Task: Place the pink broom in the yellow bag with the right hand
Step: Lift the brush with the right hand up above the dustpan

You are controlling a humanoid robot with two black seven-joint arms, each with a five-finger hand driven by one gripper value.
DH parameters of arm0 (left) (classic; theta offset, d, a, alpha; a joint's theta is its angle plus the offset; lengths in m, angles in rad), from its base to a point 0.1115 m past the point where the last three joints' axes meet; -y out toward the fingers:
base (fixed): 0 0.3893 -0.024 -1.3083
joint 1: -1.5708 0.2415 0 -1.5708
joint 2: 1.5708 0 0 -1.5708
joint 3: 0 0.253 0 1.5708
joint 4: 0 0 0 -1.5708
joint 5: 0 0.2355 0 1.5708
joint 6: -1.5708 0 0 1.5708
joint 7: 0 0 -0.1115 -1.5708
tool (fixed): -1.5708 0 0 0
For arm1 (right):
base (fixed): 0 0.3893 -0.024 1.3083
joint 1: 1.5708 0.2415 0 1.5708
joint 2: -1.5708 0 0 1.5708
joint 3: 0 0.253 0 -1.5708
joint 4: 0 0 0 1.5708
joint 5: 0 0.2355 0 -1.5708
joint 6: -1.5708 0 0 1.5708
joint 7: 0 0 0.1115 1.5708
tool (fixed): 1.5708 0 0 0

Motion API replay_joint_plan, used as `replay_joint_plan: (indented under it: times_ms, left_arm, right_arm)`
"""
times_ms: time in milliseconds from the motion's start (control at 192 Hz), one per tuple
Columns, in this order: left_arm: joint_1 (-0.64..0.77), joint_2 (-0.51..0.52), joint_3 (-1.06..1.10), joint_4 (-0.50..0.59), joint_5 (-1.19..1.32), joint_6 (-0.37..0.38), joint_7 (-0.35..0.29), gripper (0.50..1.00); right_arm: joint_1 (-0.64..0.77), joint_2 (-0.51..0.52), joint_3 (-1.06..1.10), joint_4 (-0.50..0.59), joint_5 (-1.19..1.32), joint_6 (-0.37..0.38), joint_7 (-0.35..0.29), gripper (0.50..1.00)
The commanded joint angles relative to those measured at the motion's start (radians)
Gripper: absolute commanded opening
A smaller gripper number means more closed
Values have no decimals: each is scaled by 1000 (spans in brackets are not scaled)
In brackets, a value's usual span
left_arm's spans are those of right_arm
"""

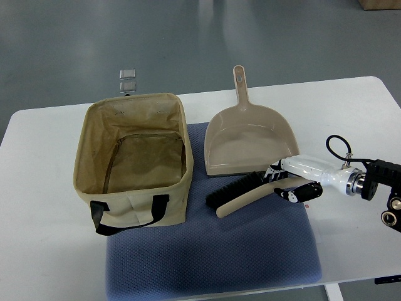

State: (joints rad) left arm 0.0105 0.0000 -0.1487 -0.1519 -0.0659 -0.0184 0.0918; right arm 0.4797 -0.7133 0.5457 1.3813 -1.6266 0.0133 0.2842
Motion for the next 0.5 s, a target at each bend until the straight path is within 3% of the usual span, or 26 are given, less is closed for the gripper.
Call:
replay_joint_plan:
  times_ms: [0, 494]
  left_arm:
    - [0, 0, 0, 0, 0, 0, 0, 1000]
    - [0, 0, 0, 0, 0, 0, 0, 1000]
  right_arm:
    - [2, -29, 37, 5, 13, 5, 9, 500]
    - [71, -156, 129, 5, 126, 24, 26, 500]
